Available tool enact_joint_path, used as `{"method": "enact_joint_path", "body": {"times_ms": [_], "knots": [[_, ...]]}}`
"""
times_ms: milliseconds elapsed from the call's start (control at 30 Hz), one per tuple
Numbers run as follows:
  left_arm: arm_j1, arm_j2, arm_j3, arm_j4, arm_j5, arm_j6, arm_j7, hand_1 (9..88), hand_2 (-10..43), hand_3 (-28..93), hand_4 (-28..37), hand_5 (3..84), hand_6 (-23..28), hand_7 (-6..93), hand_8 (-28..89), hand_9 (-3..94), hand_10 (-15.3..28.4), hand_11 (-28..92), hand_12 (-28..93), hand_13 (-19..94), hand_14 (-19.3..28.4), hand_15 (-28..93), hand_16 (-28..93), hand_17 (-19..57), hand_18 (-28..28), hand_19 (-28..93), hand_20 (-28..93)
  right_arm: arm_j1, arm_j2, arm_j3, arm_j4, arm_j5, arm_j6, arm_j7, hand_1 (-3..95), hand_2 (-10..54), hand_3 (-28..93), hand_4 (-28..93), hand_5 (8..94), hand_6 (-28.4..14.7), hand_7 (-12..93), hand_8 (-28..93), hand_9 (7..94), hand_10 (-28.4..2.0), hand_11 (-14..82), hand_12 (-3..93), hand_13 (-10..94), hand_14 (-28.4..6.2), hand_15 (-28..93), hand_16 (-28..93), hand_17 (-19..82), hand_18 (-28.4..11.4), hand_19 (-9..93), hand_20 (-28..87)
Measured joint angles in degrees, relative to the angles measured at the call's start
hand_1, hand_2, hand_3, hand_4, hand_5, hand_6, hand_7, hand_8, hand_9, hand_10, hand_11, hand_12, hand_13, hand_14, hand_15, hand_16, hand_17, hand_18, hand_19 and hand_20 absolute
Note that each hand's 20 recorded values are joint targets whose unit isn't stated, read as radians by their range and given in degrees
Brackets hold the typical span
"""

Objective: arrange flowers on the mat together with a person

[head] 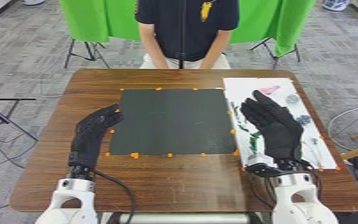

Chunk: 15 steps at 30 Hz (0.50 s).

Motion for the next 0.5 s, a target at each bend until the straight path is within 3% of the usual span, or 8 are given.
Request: {"method": "enact_joint_path", "body": {"times_ms": [267,500], "knots": [[0.7,0.03,-0.16,-0.17,-0.2,-0.1,-0.06,25.0,-3.3,61,-20.2,48.2,3.7,18.0,-6,47.0,12.8,22,18,37,17.1,21,5,4.3,12.7,10,20,-1.0,0.0,0.3,-0.1,-0.8,-0.6,0.2,9.1,2.0,76,-19,45.3,-1.8,14,-9,46.2,-15.6,5.6,14.2,37,-15.8,11,19,17,-14.6,8,27],[0.6,-0.07,0.27,-0.16,-0.48,-0.16,-0.47,22.2,-1.9,59,-27.4,47.6,3.8,17.2,-6,46.9,13.0,22,18,37,17.1,21,5,3.9,12.8,10,19,-1.7,0.0,0.7,-0.6,-1.1,-1.0,0.8,9.4,1.1,77,-19,45.7,-1.9,14,-9,47.2,-15.5,5.8,14.5,37,-16.1,11,20,18,-14.0,8,27]]}}
